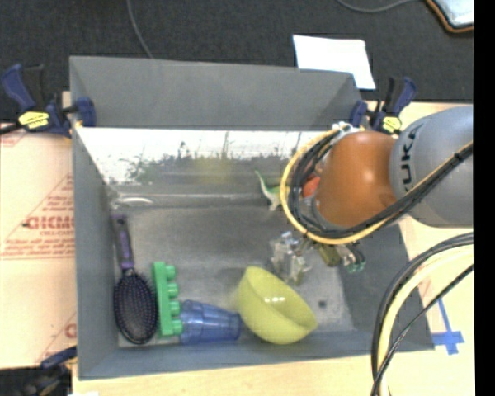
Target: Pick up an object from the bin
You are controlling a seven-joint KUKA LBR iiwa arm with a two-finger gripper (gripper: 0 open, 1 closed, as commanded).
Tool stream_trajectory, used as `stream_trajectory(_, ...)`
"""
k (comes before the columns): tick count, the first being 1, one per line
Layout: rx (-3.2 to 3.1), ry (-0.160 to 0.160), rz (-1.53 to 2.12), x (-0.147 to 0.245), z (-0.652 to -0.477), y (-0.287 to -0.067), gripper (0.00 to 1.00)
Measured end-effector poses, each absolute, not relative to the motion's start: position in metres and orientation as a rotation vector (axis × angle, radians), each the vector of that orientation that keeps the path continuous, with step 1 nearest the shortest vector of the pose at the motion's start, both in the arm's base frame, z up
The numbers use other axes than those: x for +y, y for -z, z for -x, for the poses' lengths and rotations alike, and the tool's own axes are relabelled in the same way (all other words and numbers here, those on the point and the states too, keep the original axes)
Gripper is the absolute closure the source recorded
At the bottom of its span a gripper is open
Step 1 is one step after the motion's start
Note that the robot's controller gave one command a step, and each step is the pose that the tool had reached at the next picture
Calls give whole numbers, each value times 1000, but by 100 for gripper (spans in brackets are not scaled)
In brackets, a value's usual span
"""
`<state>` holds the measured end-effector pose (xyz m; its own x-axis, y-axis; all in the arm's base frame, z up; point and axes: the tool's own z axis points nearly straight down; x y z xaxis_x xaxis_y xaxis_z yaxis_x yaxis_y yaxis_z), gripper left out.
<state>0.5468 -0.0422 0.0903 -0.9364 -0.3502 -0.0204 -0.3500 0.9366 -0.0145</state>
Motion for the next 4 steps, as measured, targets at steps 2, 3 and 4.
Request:
stream_trajectory(2,3008,29,731,8,-501,-73,100)
stream_trajectory(3,3019,13,693,-5,-513,-91,100)
stream_trajectory(4,3014,20,724,-5,-503,-84,100)
